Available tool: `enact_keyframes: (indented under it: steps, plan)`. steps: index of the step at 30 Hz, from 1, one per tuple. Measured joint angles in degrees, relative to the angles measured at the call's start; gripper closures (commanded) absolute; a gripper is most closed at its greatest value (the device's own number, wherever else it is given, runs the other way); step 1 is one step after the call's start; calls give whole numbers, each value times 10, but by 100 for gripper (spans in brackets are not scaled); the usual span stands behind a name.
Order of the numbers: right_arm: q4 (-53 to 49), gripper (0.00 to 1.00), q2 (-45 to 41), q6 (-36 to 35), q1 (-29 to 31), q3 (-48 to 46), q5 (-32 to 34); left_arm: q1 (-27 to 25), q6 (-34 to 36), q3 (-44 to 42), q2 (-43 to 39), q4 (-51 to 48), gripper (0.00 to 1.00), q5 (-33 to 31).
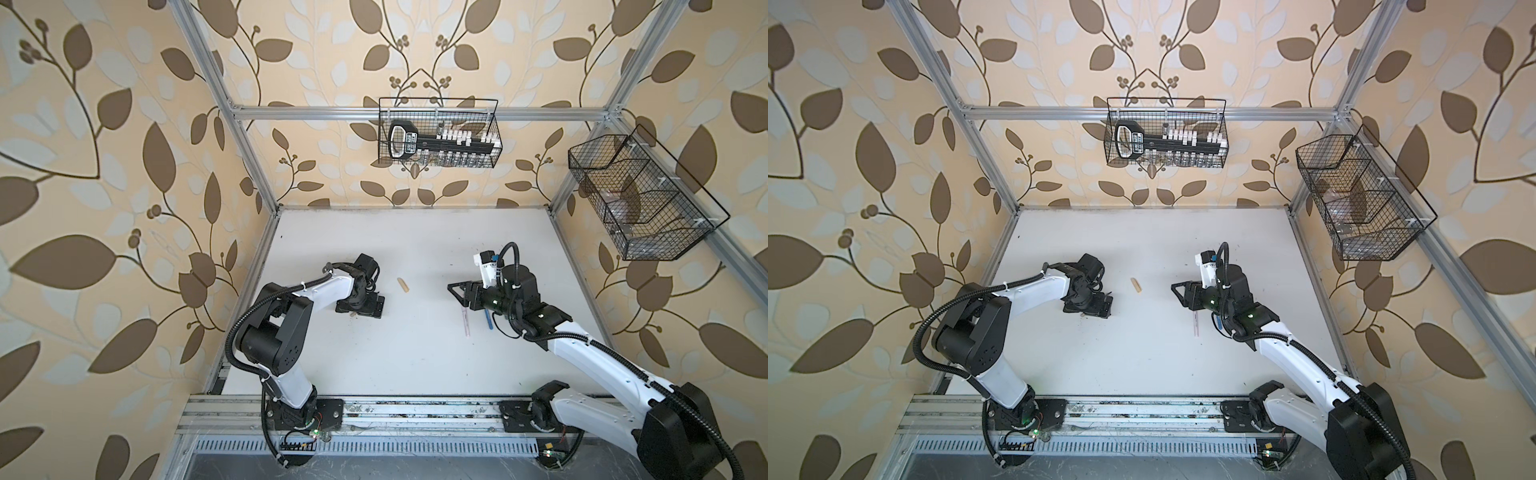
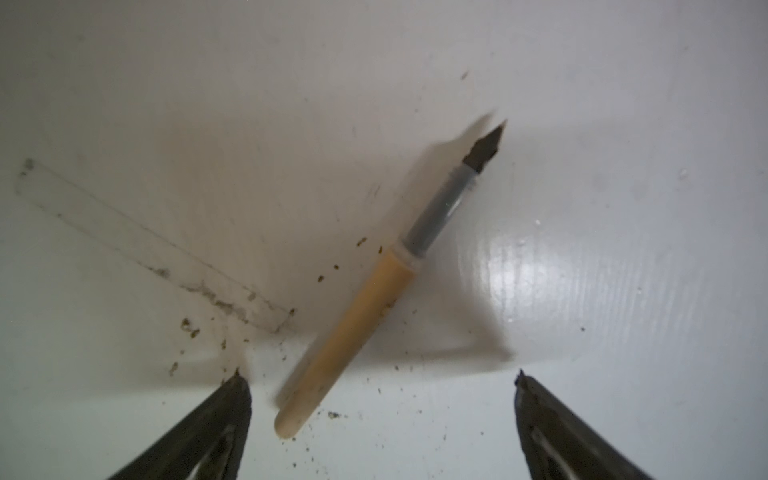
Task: Insert the pens into the pen caps
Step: 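Move the left gripper down over the beige pen while the right gripper withdraws, then close the left gripper on the beige pen's back end and lift it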
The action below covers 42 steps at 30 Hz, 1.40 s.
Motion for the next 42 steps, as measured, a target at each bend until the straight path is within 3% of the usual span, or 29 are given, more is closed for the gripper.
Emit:
enact_keyframes:
  steps: [19, 34, 42]
  plan:
    - [35, 41, 19, -24, 11, 0, -21, -15, -7, 4, 11, -7, 30, 23]
    - [26, 39, 6, -59, 27, 4, -16, -46, -22, -15, -4, -21, 59, 14]
    - [20, 38, -5, -56, 27, 8, -3, -46, -19, -15, -4, -20, 81, 15]
